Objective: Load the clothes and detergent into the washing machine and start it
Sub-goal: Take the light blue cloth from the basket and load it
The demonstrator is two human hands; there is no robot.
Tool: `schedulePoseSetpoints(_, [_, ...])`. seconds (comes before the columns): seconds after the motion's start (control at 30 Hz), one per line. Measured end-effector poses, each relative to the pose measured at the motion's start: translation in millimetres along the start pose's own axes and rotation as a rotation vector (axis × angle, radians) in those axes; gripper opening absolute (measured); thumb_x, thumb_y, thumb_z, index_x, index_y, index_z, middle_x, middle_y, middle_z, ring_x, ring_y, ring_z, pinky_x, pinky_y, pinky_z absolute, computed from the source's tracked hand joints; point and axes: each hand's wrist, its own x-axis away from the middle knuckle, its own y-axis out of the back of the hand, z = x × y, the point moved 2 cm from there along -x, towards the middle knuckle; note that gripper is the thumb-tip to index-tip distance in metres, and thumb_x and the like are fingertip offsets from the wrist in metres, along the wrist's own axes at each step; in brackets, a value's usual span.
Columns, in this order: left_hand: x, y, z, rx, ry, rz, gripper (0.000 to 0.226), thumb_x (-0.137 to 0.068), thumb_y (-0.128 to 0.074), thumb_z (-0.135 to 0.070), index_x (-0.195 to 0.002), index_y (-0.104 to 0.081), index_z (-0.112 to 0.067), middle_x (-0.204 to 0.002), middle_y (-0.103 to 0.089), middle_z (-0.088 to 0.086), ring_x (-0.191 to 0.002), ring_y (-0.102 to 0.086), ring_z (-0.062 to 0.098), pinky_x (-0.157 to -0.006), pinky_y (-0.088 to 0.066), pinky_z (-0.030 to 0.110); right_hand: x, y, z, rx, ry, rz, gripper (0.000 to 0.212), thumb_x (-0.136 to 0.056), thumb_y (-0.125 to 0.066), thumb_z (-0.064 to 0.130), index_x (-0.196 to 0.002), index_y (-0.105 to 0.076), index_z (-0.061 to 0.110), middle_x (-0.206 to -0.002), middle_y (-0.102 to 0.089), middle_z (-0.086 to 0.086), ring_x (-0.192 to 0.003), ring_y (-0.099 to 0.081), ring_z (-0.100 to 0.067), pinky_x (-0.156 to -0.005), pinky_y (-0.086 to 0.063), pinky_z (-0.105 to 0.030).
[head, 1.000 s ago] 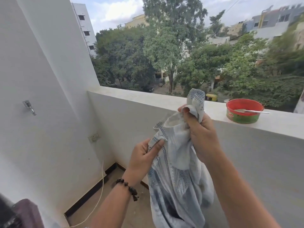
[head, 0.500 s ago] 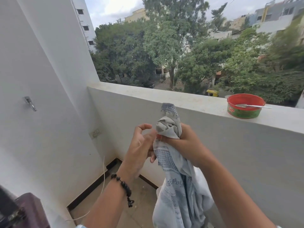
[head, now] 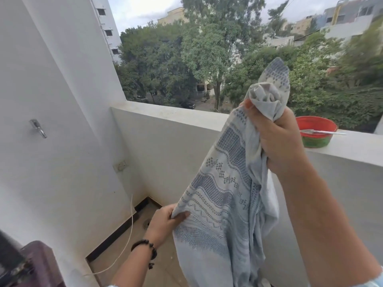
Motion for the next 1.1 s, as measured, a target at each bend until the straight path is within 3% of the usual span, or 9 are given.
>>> schedulePoseSetpoints(0.17, [-14,26,-23,0.281,-0.04,-0.297,0.071,-0.069,-0.059,-0.079,-0.083,-0.069,-0.009,-0.074,-0.071,0.003,-0.068,-0.063,0.023,-0.062,-0.05,0.038,-4,14,-6,-0.044,-0.051,-0.083,0.014,-0.083,-0.072,0.033,-0.09,-0.069,0.021,-0.092,-0.065,-0.009,-0.099,-0.063,-0.037,-0.091,-0.048,-0.061])
schedulePoseSetpoints(0.27, [-25,32,-82,0.325,-0.205,-0.3,0.049,-0.086,-0.062,-0.056,-0.093,-0.071,-0.008,-0.078,-0.069,0.006,-0.071,-0.061,0.021,-0.064,-0.047,0.032,4,2,-24,-0.061,-0.148,-0.065,0.019,-0.08,-0.071,0.035,-0.091,-0.067,0.02,-0.083,-0.067,-0.001,-0.087,-0.064,-0.019,-0.079,-0.055,-0.043])
schedulePoseSetpoints(0.33, [-30,30,-118,0.303,-0.323,-0.261,0.029,-0.09,-0.057,-0.037,-0.095,-0.073,-0.014,-0.082,-0.074,0.003,-0.075,-0.067,0.015,-0.065,-0.053,0.027,16,-12,-38,-0.019,-0.203,0.025,0.028,-0.077,-0.072,0.036,-0.098,-0.065,0.018,-0.08,-0.068,0.005,-0.082,-0.066,-0.012,-0.07,-0.054,-0.028])
schedulePoseSetpoints(0.43, [-35,21,-153,0.302,-0.425,-0.218,0.006,-0.091,-0.066,-0.017,-0.089,-0.072,-0.02,-0.078,-0.074,-0.003,-0.072,-0.068,0.012,-0.065,-0.055,0.026,36,-35,-58,0.09,-0.299,0.298,0.053,-0.064,-0.082,0.034,-0.112,-0.058,0.03,-0.092,-0.072,0.01,-0.094,-0.07,-0.015,-0.08,-0.056,-0.027])
schedulePoseSetpoints(0.5, [-38,19,-162,0.251,-0.482,-0.25,0.012,-0.083,-0.071,-0.013,-0.085,-0.07,-0.025,-0.074,-0.073,-0.008,-0.068,-0.066,0.008,-0.062,-0.054,0.023,44,-42,-67,0.126,-0.353,0.455,0.054,-0.062,-0.086,0.021,-0.106,-0.057,0.035,-0.091,-0.072,0.017,-0.095,-0.069,-0.007,-0.082,-0.056,-0.023])
schedulePoseSetpoints(0.7, [-46,32,-132,0.393,-0.374,-0.183,0.047,-0.064,-0.079,-0.063,-0.091,-0.066,-0.026,-0.081,-0.061,0.04,-0.067,-0.054,0.034,-0.059,-0.043,0.05,32,-26,-74,0.262,-0.259,0.345,0.02,-0.075,-0.081,0.028,-0.093,-0.073,0.025,-0.091,-0.074,-0.003,-0.091,-0.069,-0.02,-0.086,-0.056,-0.05])
schedulePoseSetpoints(0.83, [-43,26,-91,0.368,-0.251,-0.065,0.041,-0.063,-0.086,-0.05,-0.09,-0.076,-0.02,-0.09,-0.075,0.017,-0.085,-0.069,0.032,-0.08,-0.054,0.052,18,-26,-66,0.233,-0.198,0.279,0.004,-0.081,-0.075,0.019,-0.084,-0.072,0.018,-0.087,-0.071,-0.016,-0.083,-0.064,-0.02,-0.08,-0.053,-0.054])
schedulePoseSetpoints(0.93, [-38,17,-59,0.155,-0.08,-0.108,0.032,-0.061,-0.089,-0.045,-0.073,-0.074,-0.019,-0.076,-0.076,0.0,-0.071,-0.069,0.014,-0.072,-0.059,0.052,8,-26,-59,0.199,-0.171,0.22,0.025,-0.085,-0.073,0.009,-0.079,-0.074,0.034,-0.082,-0.073,0.004,-0.085,-0.067,-0.013,-0.081,-0.055,-0.045])
schedulePoseSetpoints(1.1, [-35,10,-8,-0.07,0.032,-0.109,0.095,-0.049,-0.06,-0.091,-0.072,-0.063,0.002,-0.069,-0.068,0.013,-0.061,-0.055,0.016,-0.055,-0.045,0.037,-2,-16,-33,0.114,-0.097,0.112,0.037,-0.085,-0.071,0.005,-0.072,-0.075,0.039,-0.076,-0.072,0.013,-0.084,-0.067,-0.008,-0.077,-0.055,-0.032])
